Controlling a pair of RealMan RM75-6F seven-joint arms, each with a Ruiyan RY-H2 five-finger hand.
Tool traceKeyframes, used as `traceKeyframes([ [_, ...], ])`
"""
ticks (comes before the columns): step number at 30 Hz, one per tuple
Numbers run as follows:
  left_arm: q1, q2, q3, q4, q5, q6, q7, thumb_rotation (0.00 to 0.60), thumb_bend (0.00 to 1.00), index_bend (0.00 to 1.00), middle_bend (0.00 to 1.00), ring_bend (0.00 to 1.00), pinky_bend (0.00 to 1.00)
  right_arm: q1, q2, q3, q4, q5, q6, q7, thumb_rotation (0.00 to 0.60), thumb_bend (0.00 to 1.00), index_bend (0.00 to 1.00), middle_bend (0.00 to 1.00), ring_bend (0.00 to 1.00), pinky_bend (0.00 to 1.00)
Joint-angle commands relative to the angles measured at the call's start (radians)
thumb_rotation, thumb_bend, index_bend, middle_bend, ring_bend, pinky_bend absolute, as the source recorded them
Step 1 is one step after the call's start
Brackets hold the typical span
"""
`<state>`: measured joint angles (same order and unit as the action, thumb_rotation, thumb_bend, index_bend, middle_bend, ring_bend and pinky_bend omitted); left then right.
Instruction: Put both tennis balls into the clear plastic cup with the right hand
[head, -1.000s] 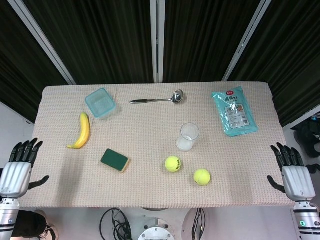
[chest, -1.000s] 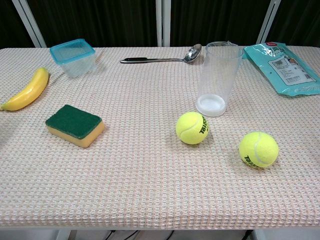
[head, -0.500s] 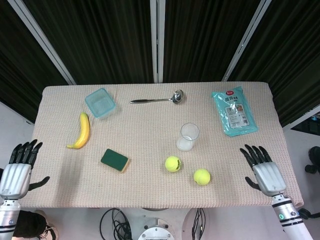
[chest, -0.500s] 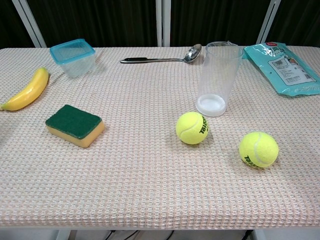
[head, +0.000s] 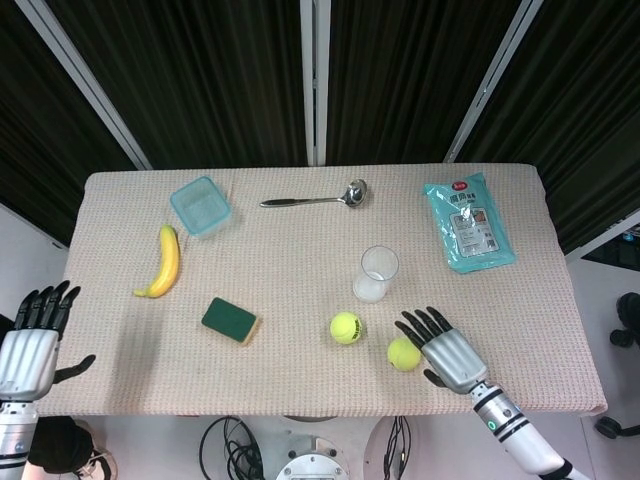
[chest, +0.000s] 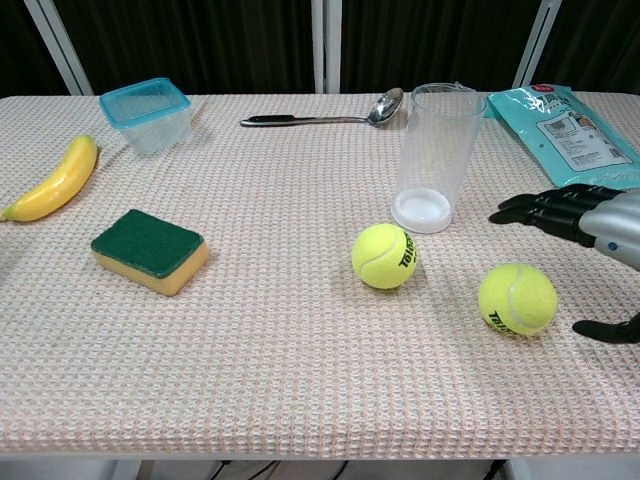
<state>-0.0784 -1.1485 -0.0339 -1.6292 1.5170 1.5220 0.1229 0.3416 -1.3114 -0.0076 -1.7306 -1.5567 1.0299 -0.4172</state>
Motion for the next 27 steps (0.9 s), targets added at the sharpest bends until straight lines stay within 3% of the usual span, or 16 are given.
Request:
traceKeyframes([
  [1,0.001,-0.002,0.0,0.006,-0.005,-0.004,-0.005,0.6,0.0,0.04,0.0,0.0,0.0,0.021,-0.03,-0.001,0.003,0.035,-0.032,-0.044,0.6,0.2,0.0,0.05,0.0,0.06],
  [4,0.003,-0.001,0.0,0.012,-0.008,-0.003,-0.014,0.6,0.0,0.04,0.0,0.0,0.0,0.031,-0.052,0.005,0.014,0.065,-0.042,-0.081,0.6,0.21,0.01,0.11,0.04,0.15],
  [6,0.005,0.001,0.0,0.014,-0.007,-0.001,-0.019,0.6,0.0,0.04,0.0,0.0,0.0,0.035,-0.07,0.007,0.025,0.084,-0.043,-0.106,0.6,0.22,0.08,0.18,0.11,0.22],
  [12,0.011,0.005,0.002,0.018,-0.004,0.005,-0.037,0.6,0.0,0.05,0.0,0.0,0.0,0.033,-0.114,0.006,0.06,0.1,-0.012,-0.15,0.6,0.3,0.43,0.42,0.37,0.51],
  [16,0.014,0.007,0.006,0.021,0.0,0.007,-0.045,0.6,0.0,0.05,0.0,0.0,0.0,0.028,-0.132,0.003,0.088,0.057,0.039,-0.122,0.6,0.34,0.65,0.52,0.49,0.66],
  [21,0.016,0.009,0.006,0.017,0.005,0.011,-0.047,0.6,0.0,0.05,0.0,0.0,0.0,0.026,-0.098,0.013,0.066,-0.017,0.121,-0.049,0.6,0.36,0.72,0.55,0.53,0.69],
  [27,0.009,0.008,0.008,0.015,0.014,0.003,-0.038,0.6,0.0,0.05,0.0,0.0,0.0,0.044,-0.036,0.102,-0.018,-0.107,0.255,-0.063,0.6,0.36,0.74,0.56,0.53,0.69],
])
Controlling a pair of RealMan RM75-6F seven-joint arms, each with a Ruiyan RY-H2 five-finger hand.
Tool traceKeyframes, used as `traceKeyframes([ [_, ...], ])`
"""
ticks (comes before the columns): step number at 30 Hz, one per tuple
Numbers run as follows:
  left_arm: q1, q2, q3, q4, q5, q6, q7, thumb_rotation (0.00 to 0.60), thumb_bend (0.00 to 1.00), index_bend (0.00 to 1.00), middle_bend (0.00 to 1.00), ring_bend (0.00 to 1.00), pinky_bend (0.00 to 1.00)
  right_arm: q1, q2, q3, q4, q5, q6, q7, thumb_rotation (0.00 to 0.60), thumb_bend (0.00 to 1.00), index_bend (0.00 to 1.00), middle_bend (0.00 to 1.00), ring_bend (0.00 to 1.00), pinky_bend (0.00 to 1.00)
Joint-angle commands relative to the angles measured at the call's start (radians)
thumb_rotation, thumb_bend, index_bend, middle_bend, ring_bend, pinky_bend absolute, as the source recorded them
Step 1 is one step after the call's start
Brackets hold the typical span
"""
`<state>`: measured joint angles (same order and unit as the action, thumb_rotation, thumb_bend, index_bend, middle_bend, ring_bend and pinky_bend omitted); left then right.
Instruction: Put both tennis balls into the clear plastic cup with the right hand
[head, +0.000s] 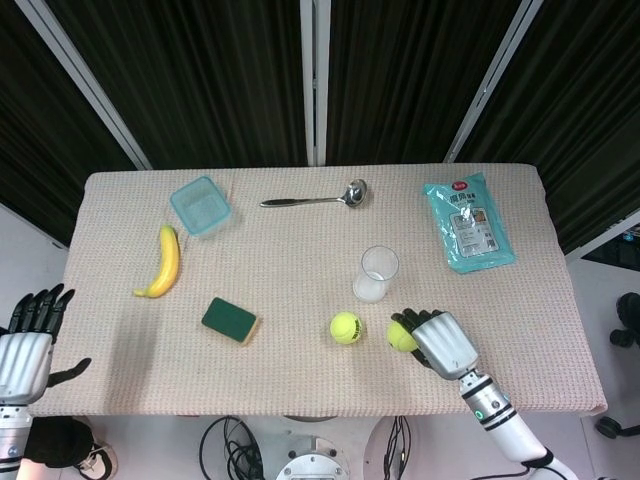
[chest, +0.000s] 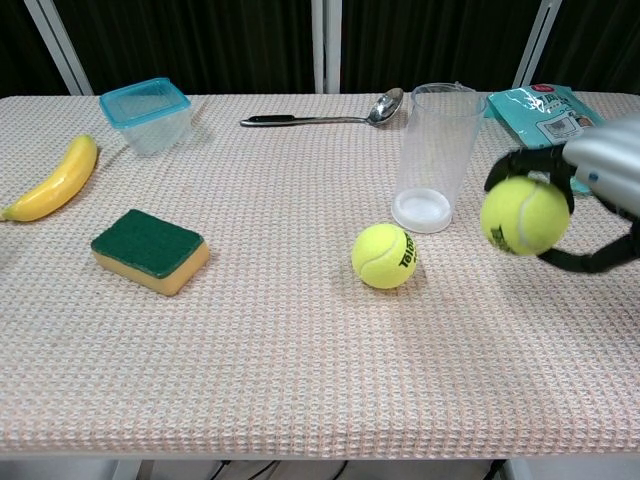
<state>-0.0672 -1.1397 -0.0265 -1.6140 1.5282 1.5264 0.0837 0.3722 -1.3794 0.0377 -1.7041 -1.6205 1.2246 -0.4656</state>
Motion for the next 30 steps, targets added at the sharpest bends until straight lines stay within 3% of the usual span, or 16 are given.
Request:
traceKeyframes([
  [1,-0.002,-0.001,0.001,0.0,0.004,-0.002,0.001,0.6,0.0,0.05,0.0,0.0,0.0,0.018,0.033,0.068,-0.05,-0.041,0.064,-0.023,0.6,0.36,0.75,0.57,0.53,0.69],
  [7,0.003,0.003,0.002,0.011,0.01,0.009,-0.028,0.6,0.0,0.05,0.0,0.0,0.0,0.093,0.024,0.184,-0.081,0.057,0.012,-0.125,0.6,0.36,0.75,0.57,0.53,0.69],
  [13,0.004,-0.001,0.002,0.031,0.016,0.012,-0.058,0.6,0.0,0.06,0.0,0.0,0.0,0.173,-0.007,0.25,-0.073,0.189,-0.073,-0.219,0.6,0.36,0.74,0.57,0.53,0.68],
  [21,0.002,0.005,0.006,0.032,0.026,0.009,-0.067,0.6,0.0,0.06,0.0,0.0,0.0,0.231,-0.048,0.267,-0.018,0.304,-0.112,-0.27,0.6,0.33,0.66,0.52,0.51,0.61],
  [24,0.003,0.008,0.005,0.032,0.025,0.011,-0.072,0.6,0.0,0.06,0.0,0.0,0.0,0.236,-0.042,0.261,-0.019,0.338,-0.123,-0.252,0.6,0.3,0.56,0.46,0.41,0.52],
  [27,0.001,0.009,0.005,0.037,0.023,0.005,-0.082,0.6,0.0,0.06,0.0,0.0,0.0,0.239,-0.025,0.257,-0.023,0.359,-0.128,-0.228,0.6,0.19,0.42,0.33,0.22,0.33],
  [30,-0.003,0.008,0.003,0.042,0.017,-0.003,-0.087,0.6,0.0,0.06,0.0,0.0,0.0,0.242,-0.014,0.258,-0.026,0.37,-0.126,-0.196,0.6,0.12,0.26,0.2,0.09,0.22],
])
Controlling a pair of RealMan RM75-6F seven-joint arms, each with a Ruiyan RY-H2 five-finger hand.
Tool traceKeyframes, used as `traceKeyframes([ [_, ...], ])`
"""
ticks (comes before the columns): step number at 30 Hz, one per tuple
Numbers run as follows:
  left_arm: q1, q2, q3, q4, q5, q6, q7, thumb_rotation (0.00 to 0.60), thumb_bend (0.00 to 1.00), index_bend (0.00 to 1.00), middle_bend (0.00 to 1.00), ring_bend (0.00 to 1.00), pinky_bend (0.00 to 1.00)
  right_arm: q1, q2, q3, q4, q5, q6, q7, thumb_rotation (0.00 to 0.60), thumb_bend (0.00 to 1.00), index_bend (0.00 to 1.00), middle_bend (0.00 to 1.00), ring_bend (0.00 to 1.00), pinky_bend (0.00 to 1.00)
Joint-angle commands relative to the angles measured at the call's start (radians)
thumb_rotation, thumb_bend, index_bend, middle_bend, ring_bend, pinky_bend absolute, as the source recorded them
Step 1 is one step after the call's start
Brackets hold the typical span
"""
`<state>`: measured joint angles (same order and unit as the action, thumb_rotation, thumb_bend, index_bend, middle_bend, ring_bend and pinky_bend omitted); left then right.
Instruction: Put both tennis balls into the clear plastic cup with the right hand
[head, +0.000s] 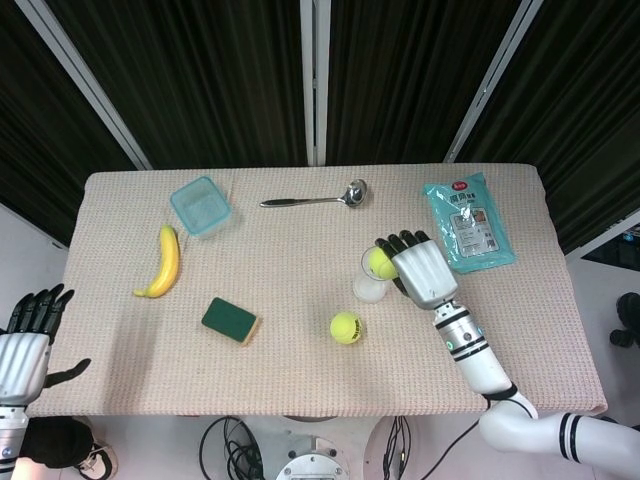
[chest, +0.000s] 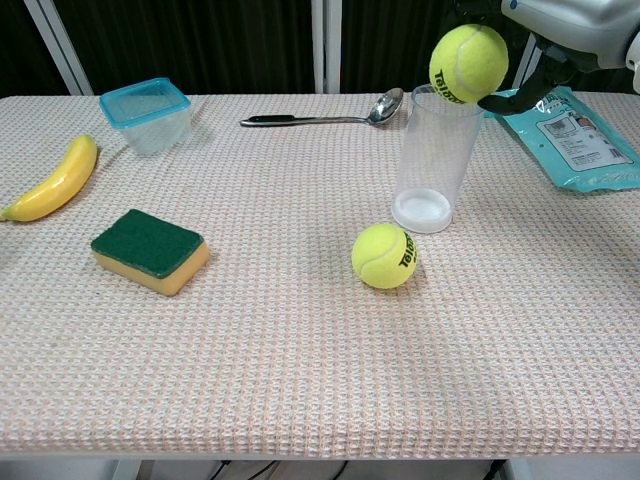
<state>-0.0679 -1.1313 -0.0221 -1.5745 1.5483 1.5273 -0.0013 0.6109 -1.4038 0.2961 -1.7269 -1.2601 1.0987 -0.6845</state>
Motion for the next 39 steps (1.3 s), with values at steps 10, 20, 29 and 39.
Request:
traceKeyframes([
  [10,-0.002,-0.004,-0.004,0.001,-0.012,-0.006,0.007,0.6,0.0,0.06,0.0,0.0,0.0,0.014,0.057,-0.017,-0.042,-0.024,0.017,0.096,0.6,0.1,0.06,0.11,0.01,0.16],
  [20,0.003,-0.002,-0.006,-0.01,-0.01,0.005,0.022,0.6,0.0,0.06,0.0,0.0,0.0,-0.01,0.09,-0.151,-0.123,-0.394,0.125,0.173,0.6,0.15,0.1,0.12,0.02,0.14],
  [29,0.013,-0.008,-0.008,-0.005,-0.021,0.018,0.05,0.6,0.0,0.06,0.0,0.0,0.0,0.002,0.058,-0.278,-0.128,-0.477,0.003,0.126,0.6,0.17,0.11,0.12,0.02,0.13],
  [39,0.034,-0.024,-0.022,0.019,-0.048,0.048,0.069,0.6,0.0,0.06,0.0,0.0,0.0,0.011,-0.007,-0.272,-0.071,-0.307,-0.125,0.012,0.6,0.18,0.1,0.12,0.02,0.13],
])
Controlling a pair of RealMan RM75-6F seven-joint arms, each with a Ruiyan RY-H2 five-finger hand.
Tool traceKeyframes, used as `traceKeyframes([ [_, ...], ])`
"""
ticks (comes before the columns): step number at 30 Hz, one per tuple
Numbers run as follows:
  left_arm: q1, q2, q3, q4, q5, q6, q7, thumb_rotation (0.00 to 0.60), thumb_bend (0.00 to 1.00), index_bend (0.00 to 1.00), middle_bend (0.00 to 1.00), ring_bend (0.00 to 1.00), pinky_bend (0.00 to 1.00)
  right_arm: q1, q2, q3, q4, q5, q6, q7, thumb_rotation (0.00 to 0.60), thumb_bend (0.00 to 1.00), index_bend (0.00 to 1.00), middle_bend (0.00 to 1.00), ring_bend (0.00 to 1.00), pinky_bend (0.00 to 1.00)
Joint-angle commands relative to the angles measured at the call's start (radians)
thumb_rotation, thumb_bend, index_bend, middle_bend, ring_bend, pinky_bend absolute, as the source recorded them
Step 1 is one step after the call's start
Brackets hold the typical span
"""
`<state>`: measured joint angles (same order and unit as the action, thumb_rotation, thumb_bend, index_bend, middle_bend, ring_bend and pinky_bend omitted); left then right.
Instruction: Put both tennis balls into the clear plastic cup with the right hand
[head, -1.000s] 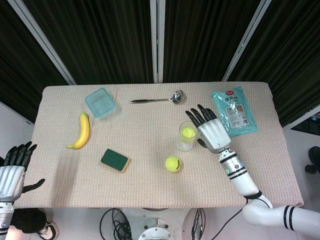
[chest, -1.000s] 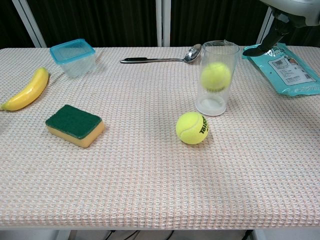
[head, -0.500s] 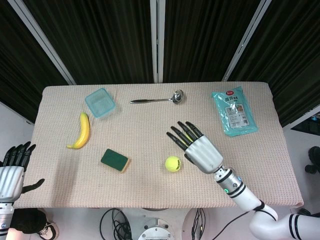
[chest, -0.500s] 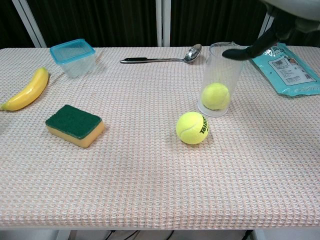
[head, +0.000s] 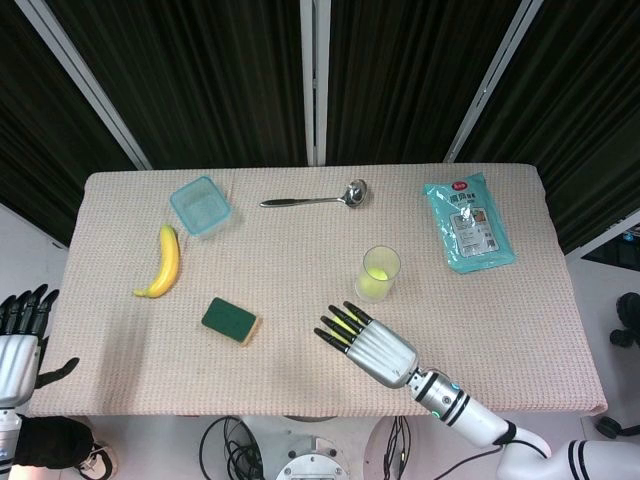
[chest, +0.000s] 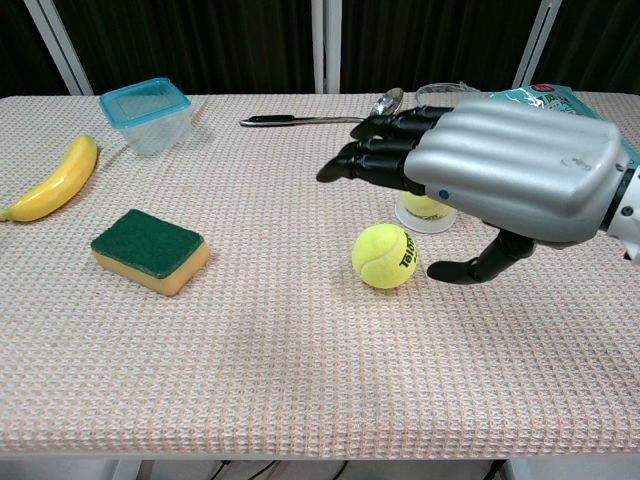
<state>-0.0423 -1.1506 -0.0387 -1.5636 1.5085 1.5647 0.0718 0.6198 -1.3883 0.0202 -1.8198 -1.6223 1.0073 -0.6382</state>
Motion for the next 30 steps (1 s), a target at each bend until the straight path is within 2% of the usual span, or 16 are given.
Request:
traceKeyframes([
  [1,0.009,-0.004,-0.005,0.01,-0.009,0.011,-0.01,0.6,0.0,0.06,0.0,0.0,0.0,0.004,-0.029,0.007,0.029,0.074,-0.043,-0.042,0.6,0.18,0.1,0.12,0.02,0.13],
  [12,0.013,-0.018,-0.012,0.043,-0.022,0.01,-0.01,0.6,0.0,0.06,0.0,0.0,0.0,0.041,-0.113,0.042,0.142,0.233,-0.108,-0.109,0.6,0.18,0.09,0.12,0.02,0.13],
  [18,0.013,-0.017,-0.013,0.046,-0.023,0.007,-0.013,0.6,0.0,0.06,0.0,0.0,0.0,0.054,-0.135,0.044,0.176,0.288,-0.123,-0.101,0.6,0.18,0.1,0.14,0.04,0.18],
  [24,0.011,-0.02,-0.018,0.046,-0.027,0.007,0.011,0.6,0.0,0.06,0.0,0.0,0.0,0.064,-0.162,0.032,0.214,0.27,-0.111,-0.083,0.6,0.2,0.22,0.22,0.17,0.28],
  [30,0.015,-0.024,-0.021,0.045,-0.03,0.013,0.021,0.6,0.0,0.06,0.0,0.0,0.0,0.066,-0.191,0.016,0.262,0.225,-0.083,-0.053,0.6,0.25,0.47,0.38,0.33,0.43],
])
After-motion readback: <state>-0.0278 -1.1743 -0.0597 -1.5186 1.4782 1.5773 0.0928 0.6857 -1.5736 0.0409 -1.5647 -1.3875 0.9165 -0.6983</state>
